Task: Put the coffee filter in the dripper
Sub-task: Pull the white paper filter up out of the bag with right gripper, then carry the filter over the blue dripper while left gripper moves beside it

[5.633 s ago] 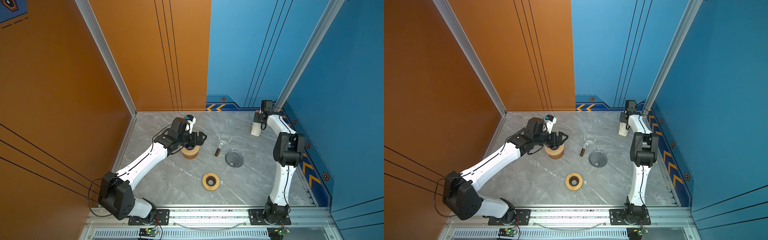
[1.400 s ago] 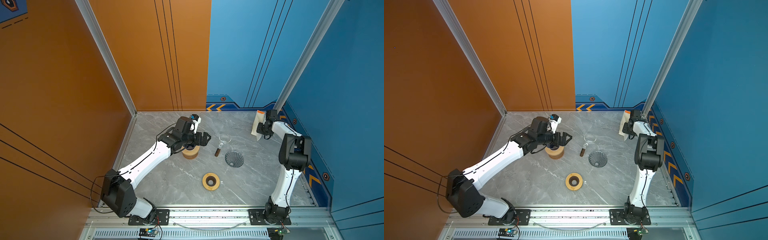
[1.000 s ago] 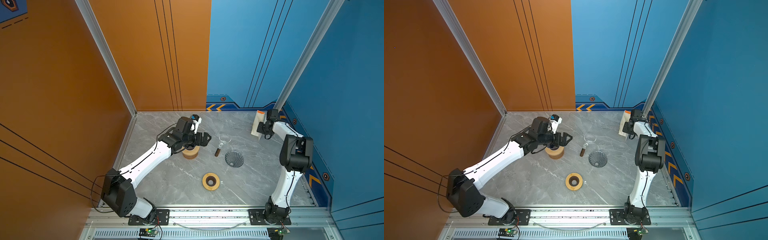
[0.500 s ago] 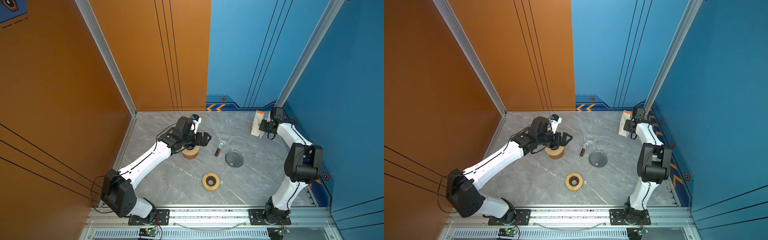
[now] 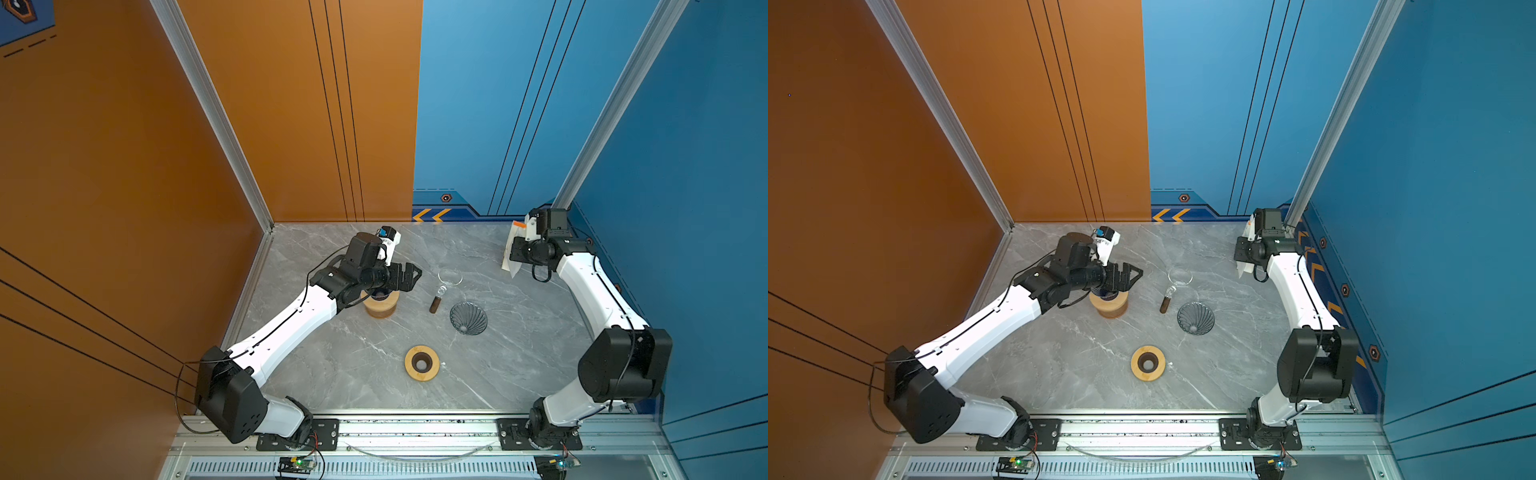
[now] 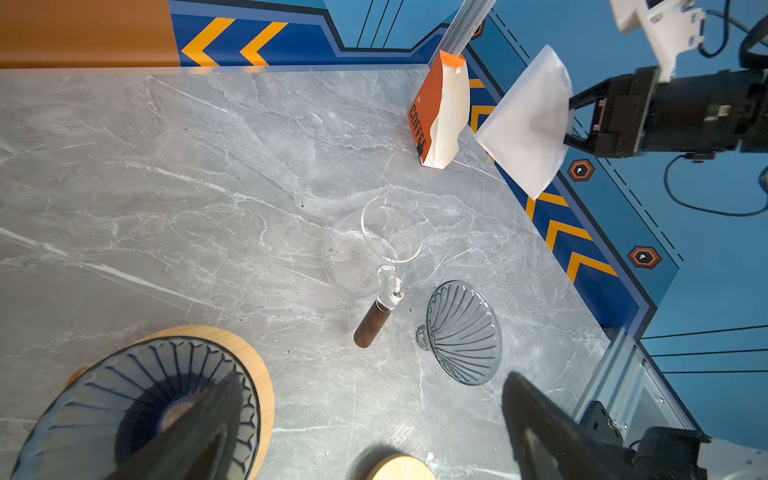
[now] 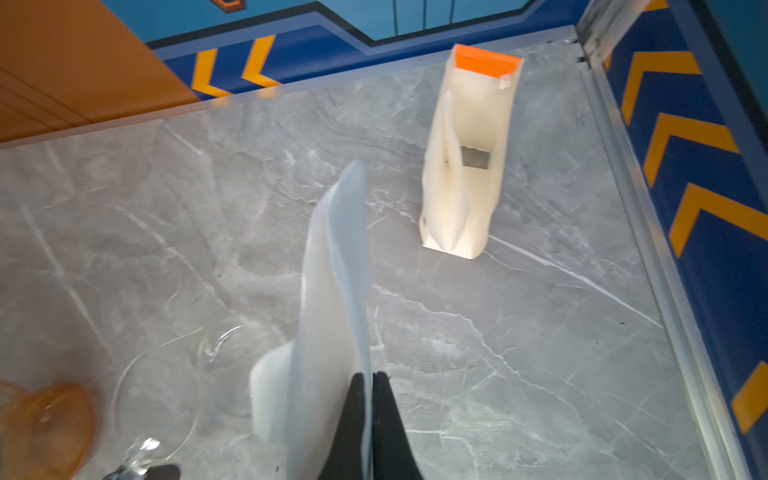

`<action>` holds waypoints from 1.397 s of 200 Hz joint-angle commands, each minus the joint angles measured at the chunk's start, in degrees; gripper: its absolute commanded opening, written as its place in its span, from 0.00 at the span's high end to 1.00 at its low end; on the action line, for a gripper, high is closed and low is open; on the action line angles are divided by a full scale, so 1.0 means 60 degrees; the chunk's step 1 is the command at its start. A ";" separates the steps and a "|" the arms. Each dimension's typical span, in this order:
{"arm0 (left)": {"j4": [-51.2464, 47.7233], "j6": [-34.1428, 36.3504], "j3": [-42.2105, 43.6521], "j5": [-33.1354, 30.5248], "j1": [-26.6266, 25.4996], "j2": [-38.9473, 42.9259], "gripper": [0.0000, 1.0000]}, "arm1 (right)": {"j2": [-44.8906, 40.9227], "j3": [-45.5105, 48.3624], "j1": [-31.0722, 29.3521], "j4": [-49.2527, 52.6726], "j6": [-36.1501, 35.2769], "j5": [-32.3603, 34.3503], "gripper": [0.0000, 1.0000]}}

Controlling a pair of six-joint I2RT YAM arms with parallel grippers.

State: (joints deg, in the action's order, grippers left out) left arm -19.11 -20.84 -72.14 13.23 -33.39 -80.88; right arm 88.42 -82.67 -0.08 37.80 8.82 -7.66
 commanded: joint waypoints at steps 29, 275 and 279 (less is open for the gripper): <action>-0.0419 0.0147 0.0140 -0.0275 -0.0015 0.0922 0.02 | -0.0688 -0.0670 -0.0979 0.1688 -0.0124 -0.1673 1.00; -0.3011 -0.0882 0.0652 -0.0630 0.1431 0.2826 0.13 | 0.3150 -0.5348 -0.7254 0.2397 0.2994 0.0148 1.00; -0.3011 -0.0904 0.0619 -0.0576 0.1444 0.2779 0.15 | 0.3235 -0.5421 -0.7292 0.2390 0.3056 0.0197 1.00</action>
State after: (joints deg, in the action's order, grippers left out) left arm -35.83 -25.50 -68.03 7.40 -25.67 -63.05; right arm 105.58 -111.68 -42.00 51.03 23.81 -10.35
